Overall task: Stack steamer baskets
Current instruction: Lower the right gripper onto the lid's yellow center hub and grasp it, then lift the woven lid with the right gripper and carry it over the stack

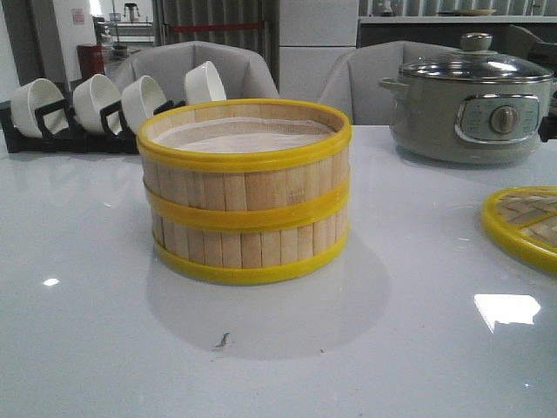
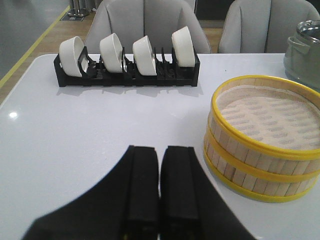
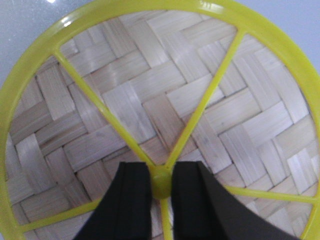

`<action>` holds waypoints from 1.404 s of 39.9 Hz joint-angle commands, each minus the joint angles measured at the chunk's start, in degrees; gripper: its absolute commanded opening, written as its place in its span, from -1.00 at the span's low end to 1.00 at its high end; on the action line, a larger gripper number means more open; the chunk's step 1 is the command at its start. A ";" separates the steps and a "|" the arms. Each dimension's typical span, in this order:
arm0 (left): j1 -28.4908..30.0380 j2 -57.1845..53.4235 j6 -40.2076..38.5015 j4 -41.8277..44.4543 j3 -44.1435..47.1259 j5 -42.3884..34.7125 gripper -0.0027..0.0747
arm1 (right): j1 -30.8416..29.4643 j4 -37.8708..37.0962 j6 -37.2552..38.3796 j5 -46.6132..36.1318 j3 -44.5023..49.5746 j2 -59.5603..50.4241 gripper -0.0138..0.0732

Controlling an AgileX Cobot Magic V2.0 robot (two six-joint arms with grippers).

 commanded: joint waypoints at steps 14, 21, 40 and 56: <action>-0.32 0.43 -0.37 -0.30 -1.53 -4.86 -0.70 | 3.72 0.01 -0.50 -0.32 -3.35 -4.07 -0.62; -0.32 0.43 -0.37 -0.30 -1.53 -4.86 -0.70 | 7.34 0.01 -0.50 3.22 -7.74 -6.80 -0.62; -0.32 0.43 -0.37 -0.30 -1.53 -4.86 -0.70 | 24.80 0.02 -3.93 15.10 -28.54 -9.45 -0.62; -0.32 0.43 -0.37 -0.30 -1.53 -4.86 -0.70 | 37.35 0.02 -3.97 21.36 -47.08 1.63 -0.62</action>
